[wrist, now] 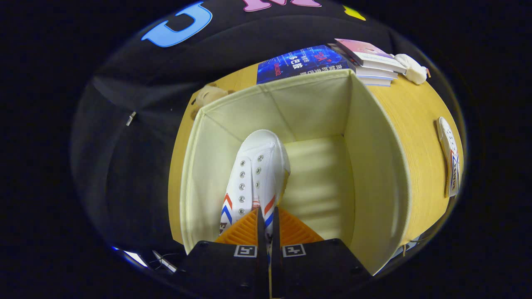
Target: Open the storage box then place both shoes into the box .Put the left shoe in first, then the right shoe, with the right side of both shoes facing outward in a uniform manner.
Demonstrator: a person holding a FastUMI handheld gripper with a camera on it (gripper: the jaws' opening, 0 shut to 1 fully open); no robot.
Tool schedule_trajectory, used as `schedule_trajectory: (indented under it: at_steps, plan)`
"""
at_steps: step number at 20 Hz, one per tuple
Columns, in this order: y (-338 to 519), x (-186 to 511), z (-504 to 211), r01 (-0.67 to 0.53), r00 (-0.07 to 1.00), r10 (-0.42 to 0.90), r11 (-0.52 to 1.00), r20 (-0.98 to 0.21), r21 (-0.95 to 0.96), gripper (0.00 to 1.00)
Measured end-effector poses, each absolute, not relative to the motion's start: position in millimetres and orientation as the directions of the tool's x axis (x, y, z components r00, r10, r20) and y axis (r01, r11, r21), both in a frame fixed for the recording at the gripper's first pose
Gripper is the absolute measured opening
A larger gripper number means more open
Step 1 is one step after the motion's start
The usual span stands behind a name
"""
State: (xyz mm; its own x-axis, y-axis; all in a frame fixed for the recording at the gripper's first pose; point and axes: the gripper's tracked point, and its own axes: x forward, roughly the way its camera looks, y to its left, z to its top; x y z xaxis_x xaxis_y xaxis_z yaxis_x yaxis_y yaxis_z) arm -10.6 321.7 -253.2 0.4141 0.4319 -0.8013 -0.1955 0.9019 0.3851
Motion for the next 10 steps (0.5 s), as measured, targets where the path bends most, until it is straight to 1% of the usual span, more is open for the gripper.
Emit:
schedule_trajectory:
  at_steps: [1, 2, 5, 6, 8, 10]
  plan:
    - [326, -14, -258, -0.206, 0.391, 0.45, 0.893, -0.803, 0.399, 0.09]
    - [332, -15, -254, -0.214, 0.393, 0.477, 0.879, -0.786, 0.427, 0.21]
    - [324, 0, -221, -0.284, 0.493, 0.492, 0.871, -0.718, 0.401, 0.82]
    - [316, -2, -206, -0.304, 0.515, 0.496, 0.868, -0.699, 0.393, 0.92]
    - [301, -1, -173, -0.353, 0.556, 0.522, 0.853, -0.646, 0.385, 0.99]
    - [272, 3, -146, -0.383, 0.602, 0.521, 0.853, -0.604, 0.354, 0.99]
